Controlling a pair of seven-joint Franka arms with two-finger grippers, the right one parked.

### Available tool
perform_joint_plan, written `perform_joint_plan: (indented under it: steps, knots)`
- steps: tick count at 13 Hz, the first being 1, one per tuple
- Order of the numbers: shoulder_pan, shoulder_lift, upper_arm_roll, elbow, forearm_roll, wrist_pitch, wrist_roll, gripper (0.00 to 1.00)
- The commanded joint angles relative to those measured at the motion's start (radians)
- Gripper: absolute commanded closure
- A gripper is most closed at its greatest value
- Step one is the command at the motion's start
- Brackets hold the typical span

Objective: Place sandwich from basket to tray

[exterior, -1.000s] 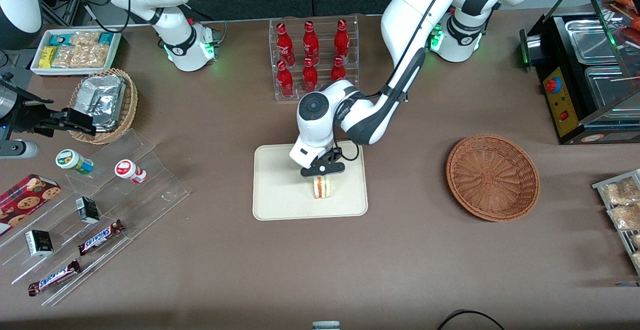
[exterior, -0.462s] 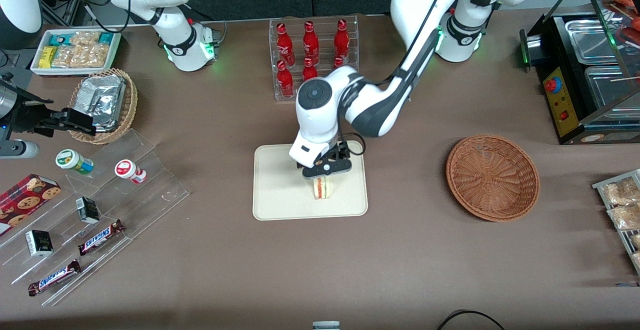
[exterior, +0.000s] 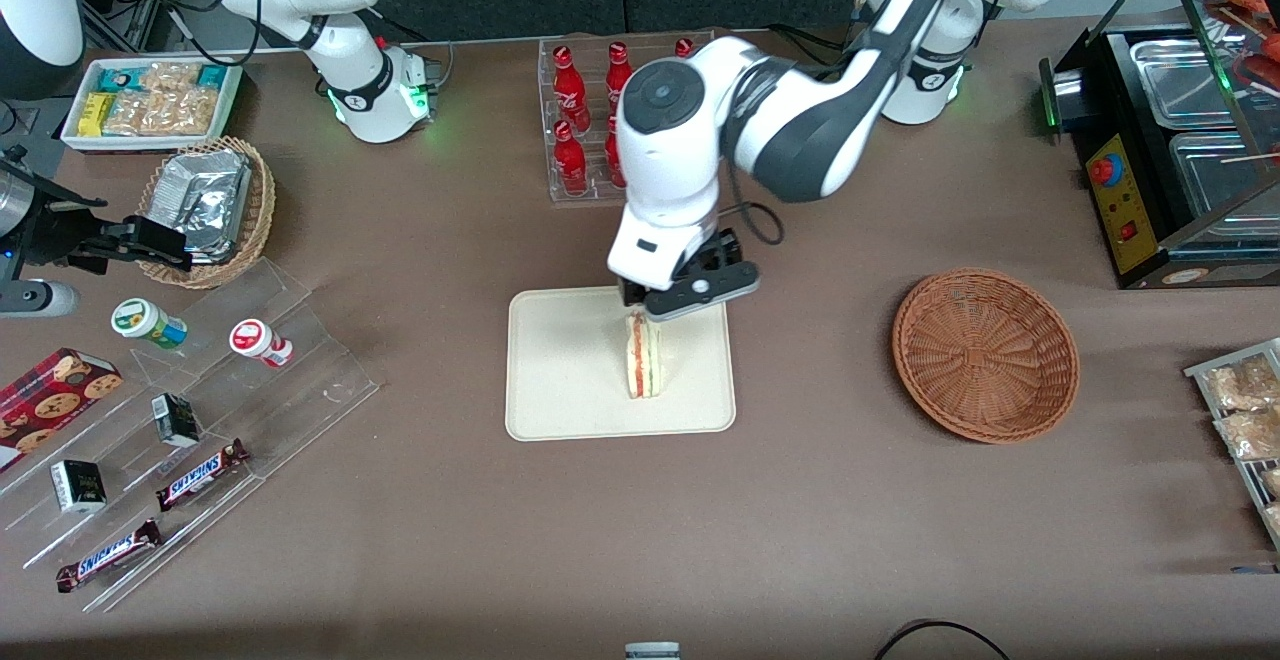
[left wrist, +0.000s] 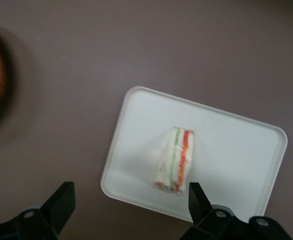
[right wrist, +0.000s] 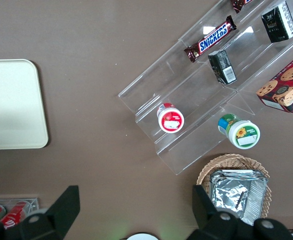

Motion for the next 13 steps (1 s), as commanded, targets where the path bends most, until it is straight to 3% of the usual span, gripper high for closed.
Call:
perform_joint_plan:
  steps: [1, 4, 8, 13]
  knots:
    - [0.031, -0.104, 0.032, -0.023, 0.008, -0.092, -0.002, 0.00]
    - [0.115, -0.176, 0.033, -0.025, 0.010, -0.166, 0.046, 0.00]
    - [0.263, -0.288, 0.032, -0.026, -0.043, -0.310, 0.353, 0.00]
    - [0.453, -0.409, 0.030, -0.038, -0.103, -0.473, 0.596, 0.00]
